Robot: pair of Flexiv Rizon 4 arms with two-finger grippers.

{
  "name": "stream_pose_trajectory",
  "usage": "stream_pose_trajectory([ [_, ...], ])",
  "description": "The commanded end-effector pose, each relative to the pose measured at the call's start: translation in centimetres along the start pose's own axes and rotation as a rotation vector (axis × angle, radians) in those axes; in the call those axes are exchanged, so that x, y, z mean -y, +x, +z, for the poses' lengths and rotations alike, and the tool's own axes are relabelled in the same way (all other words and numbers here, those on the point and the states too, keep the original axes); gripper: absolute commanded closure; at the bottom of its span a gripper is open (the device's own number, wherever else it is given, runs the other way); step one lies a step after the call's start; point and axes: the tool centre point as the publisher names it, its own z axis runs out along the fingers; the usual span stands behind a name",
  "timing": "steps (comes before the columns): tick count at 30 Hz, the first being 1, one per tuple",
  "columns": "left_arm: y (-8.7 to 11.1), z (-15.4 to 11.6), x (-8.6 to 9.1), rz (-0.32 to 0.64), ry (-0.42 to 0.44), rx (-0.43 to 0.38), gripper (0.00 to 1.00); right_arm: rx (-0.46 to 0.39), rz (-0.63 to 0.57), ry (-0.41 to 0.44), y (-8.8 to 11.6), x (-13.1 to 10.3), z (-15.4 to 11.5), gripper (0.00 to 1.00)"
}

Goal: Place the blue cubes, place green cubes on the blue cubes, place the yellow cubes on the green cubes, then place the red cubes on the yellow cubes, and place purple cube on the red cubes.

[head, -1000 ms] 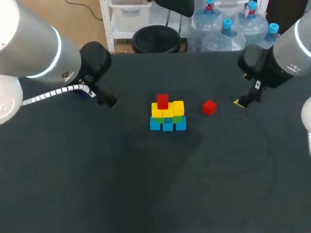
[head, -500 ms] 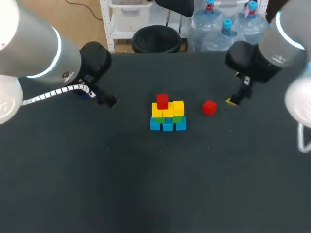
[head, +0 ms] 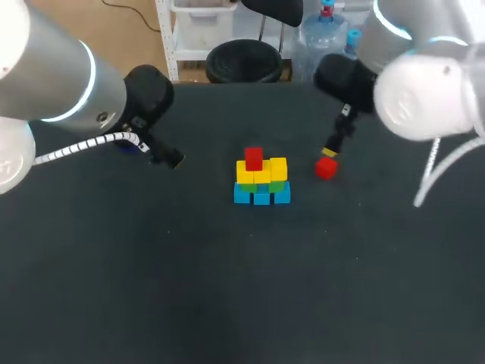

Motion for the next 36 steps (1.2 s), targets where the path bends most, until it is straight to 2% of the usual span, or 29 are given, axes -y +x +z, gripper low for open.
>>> stream_pose_trajectory([
  [1,0.0,0.0,-0.1,0.001,0.002,0.002,0.00,-0.051,0.029,-0.063,-0.6,0.2,0.7,0.00],
  [14,0.0,0.0,-0.1,0.001,0.002,0.002,0.00,-0.100,0.152,-0.117,0.7,-0.8,3.5,0.00],
  [30,0.0,0.0,-0.1,0.001,0.002,0.002,0.00,-0.155,0.141,-0.163,0.8,-0.6,6.4,0.00],
  [34,0.0,0.0,-0.1,0.001,0.002,0.002,0.00,-0.159,0.139,-0.172,0.8,-0.6,6.8,0.02],
  [36,0.0,0.0,-0.1,0.001,0.002,0.002,0.00,-0.161,0.138,-0.175,0.8,-0.6,6.9,0.09],
])
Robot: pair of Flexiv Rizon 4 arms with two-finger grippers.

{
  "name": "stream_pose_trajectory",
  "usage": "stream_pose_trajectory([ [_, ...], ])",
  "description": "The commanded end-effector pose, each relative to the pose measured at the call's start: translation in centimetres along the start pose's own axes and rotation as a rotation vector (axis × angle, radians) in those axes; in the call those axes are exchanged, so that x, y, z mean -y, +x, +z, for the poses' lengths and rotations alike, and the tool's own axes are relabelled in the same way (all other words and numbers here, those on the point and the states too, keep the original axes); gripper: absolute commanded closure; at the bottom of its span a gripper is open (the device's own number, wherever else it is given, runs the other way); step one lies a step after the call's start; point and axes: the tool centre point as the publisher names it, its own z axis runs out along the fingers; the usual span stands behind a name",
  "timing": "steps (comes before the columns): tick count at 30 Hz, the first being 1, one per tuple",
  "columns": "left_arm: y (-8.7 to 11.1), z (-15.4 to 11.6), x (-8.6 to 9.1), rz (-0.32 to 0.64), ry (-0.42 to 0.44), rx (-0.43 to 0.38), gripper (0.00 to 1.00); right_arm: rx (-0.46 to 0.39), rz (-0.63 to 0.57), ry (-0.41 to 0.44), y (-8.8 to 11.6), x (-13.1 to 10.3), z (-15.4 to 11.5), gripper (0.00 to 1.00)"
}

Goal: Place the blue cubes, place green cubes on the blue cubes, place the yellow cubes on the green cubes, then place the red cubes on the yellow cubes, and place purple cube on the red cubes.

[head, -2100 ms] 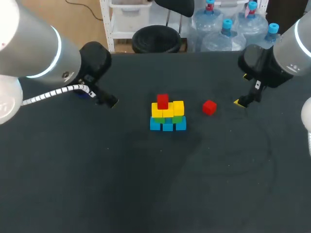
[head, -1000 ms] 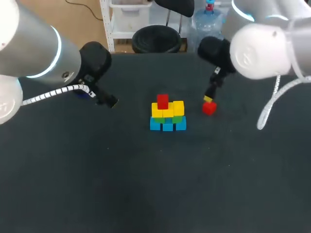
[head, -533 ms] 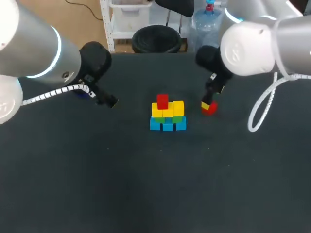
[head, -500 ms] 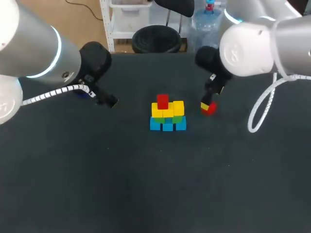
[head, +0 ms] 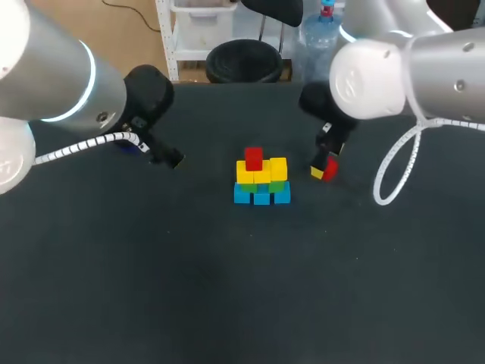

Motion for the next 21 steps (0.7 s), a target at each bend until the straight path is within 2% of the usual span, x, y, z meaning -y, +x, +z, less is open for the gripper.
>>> stream_pose_trajectory([
  [1,0.05,0.03,-0.07,0.001,0.002,0.002,0.00,-0.008,-0.001,-0.011,-0.29,0.38,0.23,0.16],
  [2,0.05,0.03,-0.07,0.001,0.002,0.002,0.00,-0.010,-0.001,-0.013,-0.26,0.41,0.28,0.27],
  [3,0.05,0.03,-0.07,0.001,0.002,0.002,0.00,-0.012,-0.001,-0.016,-0.22,0.44,0.32,0.44],
  [4,0.05,0.03,-0.07,0.001,0.002,0.002,0.00,-0.012,-0.001,-0.018,-0.21,0.44,0.34,0.53],
  [6,0.05,0.03,-0.07,0.001,0.002,0.002,0.00,-0.011,-0.001,-0.021,-0.19,0.44,0.35,0.56],
  [10,0.05,0.03,-0.07,0.001,0.002,0.002,0.00,-0.014,-0.004,-0.028,-0.12,0.40,0.39,0.56],
  [13,0.05,0.03,-0.07,0.001,0.002,0.002,0.00,-0.017,-0.008,-0.033,-0.09,0.37,0.50,0.62],
  [18,0.05,0.03,-0.07,0.001,0.002,0.002,0.00,-0.021,-0.012,-0.037,-0.02,0.38,0.53,0.98],
  [21,0.05,0.03,-0.07,0.001,0.002,0.002,0.00,-0.021,-0.040,-0.034,-0.07,0.24,0.15,1.00],
])
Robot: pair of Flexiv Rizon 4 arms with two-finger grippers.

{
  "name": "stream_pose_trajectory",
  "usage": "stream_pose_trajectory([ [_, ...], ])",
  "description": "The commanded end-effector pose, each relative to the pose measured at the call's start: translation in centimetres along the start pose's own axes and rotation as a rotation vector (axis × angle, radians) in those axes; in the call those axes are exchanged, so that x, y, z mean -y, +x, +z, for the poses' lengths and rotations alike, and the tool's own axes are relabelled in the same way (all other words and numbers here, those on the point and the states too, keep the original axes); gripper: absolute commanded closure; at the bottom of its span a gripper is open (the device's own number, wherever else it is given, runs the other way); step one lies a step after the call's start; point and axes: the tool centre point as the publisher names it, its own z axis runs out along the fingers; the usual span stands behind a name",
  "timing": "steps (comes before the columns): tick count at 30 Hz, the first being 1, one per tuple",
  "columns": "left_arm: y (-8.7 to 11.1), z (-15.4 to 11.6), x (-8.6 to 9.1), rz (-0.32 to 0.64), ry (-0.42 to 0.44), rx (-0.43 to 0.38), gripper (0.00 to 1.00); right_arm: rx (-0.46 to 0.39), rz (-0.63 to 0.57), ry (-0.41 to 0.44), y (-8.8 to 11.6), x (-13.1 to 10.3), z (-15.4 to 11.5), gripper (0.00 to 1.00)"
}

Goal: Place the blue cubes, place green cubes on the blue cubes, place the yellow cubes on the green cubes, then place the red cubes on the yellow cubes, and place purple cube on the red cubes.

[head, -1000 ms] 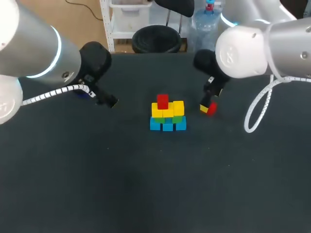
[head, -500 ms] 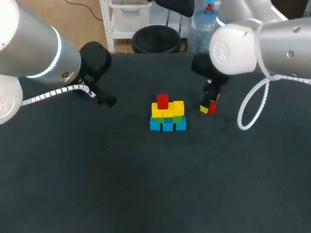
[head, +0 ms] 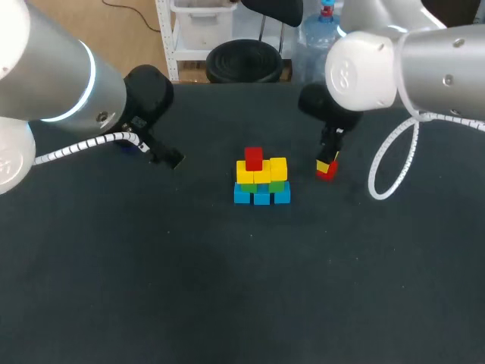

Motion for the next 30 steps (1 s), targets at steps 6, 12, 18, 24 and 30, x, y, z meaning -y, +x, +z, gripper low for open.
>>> stream_pose_trajectory([
  [6,0.0,0.0,-0.1,0.001,0.002,0.002,0.00,0.007,-0.168,0.045,-0.4,-0.8,-2.6,1.00],
  [12,0.0,0.0,-0.1,0.001,0.002,0.002,0.00,0.000,-0.284,0.090,-0.2,-1.8,-5.9,1.00],
  [18,0.0,0.0,-0.1,0.001,0.002,0.002,0.00,0.008,-0.332,0.127,0.2,-2.9,-8.4,1.00],
  [24,0.0,0.0,-0.1,0.001,0.002,0.002,0.00,0.039,-0.387,0.128,-0.4,-4.1,-9.7,1.00],
  [30,0.0,0.0,-0.1,0.001,0.002,0.002,0.00,0.030,-0.435,0.131,-1.4,-5.1,-10.6,1.00],
])
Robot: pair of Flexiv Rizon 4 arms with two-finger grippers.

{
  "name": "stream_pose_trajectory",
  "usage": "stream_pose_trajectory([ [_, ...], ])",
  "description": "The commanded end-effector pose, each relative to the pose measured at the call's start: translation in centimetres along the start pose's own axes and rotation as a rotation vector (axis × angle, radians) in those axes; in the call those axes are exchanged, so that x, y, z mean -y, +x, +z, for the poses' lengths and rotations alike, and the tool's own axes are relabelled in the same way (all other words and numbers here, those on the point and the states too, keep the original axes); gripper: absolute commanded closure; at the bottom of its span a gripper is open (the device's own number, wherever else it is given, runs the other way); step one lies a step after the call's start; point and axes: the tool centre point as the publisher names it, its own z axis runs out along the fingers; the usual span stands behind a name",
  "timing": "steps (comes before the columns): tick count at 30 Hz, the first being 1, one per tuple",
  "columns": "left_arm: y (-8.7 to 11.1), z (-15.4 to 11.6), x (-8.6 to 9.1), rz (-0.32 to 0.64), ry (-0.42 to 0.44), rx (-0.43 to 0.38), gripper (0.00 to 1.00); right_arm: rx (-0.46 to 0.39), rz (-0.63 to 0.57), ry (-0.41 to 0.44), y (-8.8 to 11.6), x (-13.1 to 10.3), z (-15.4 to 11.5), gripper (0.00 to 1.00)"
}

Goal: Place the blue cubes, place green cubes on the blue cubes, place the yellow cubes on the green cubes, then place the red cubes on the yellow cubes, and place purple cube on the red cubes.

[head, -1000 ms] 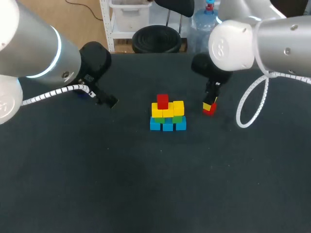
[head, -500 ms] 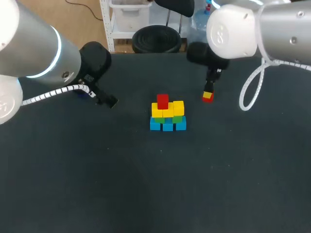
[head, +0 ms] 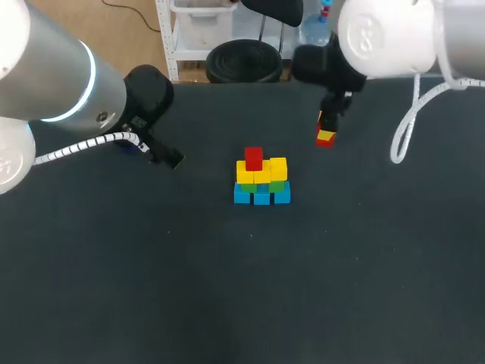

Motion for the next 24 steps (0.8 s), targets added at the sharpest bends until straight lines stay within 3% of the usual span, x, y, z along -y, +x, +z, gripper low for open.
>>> stream_pose_trajectory([
  [1,0.0,0.0,-0.1,0.001,0.002,0.002,0.00,-0.008,-0.022,0.025,-0.7,-0.8,-0.6,1.00],
  [24,0.0,0.0,-0.1,0.001,0.002,0.002,0.00,-0.018,-0.141,-0.044,-5.2,-1.7,0.3,1.00],
])
